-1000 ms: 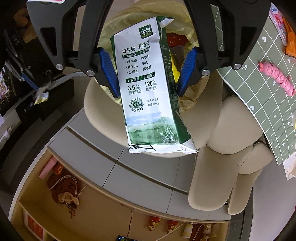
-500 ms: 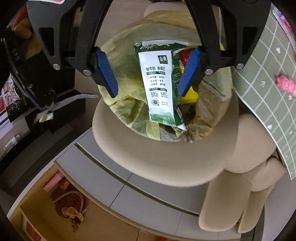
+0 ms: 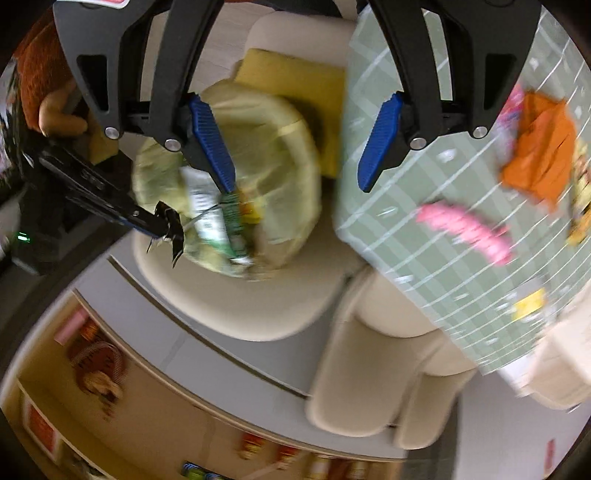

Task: Collect trash
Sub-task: 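Open the left gripper to drop the milk carton into the trash bag, then open the right gripper to drop the black wrappers into the trash bag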

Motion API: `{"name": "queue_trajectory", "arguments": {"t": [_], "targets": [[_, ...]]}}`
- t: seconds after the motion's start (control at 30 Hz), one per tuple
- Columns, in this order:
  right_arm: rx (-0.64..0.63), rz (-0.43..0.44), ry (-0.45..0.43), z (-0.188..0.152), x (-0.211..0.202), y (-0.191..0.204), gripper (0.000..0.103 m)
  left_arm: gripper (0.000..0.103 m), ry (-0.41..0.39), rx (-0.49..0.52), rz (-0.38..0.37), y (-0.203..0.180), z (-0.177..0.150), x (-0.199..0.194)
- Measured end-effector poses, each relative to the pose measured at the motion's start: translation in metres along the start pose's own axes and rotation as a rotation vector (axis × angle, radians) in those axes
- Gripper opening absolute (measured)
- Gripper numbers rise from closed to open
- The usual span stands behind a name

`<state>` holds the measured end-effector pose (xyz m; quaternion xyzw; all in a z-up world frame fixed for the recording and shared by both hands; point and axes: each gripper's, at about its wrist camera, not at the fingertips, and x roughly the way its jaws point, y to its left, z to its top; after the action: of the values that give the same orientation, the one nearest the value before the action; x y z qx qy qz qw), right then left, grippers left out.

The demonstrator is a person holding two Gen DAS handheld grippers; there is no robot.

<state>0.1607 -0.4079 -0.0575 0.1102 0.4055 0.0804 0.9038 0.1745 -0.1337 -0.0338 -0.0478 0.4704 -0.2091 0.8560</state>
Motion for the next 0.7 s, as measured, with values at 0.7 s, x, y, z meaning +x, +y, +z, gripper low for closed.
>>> {"name": "queue_trajectory", "arguments": {"t": [0.7], "targets": [[-0.082,-0.176,0.060,-0.025,0.016,0.032,0.035,0.066,-0.057,-0.305,0.158,0.151,-0.071,-0.074]]}}
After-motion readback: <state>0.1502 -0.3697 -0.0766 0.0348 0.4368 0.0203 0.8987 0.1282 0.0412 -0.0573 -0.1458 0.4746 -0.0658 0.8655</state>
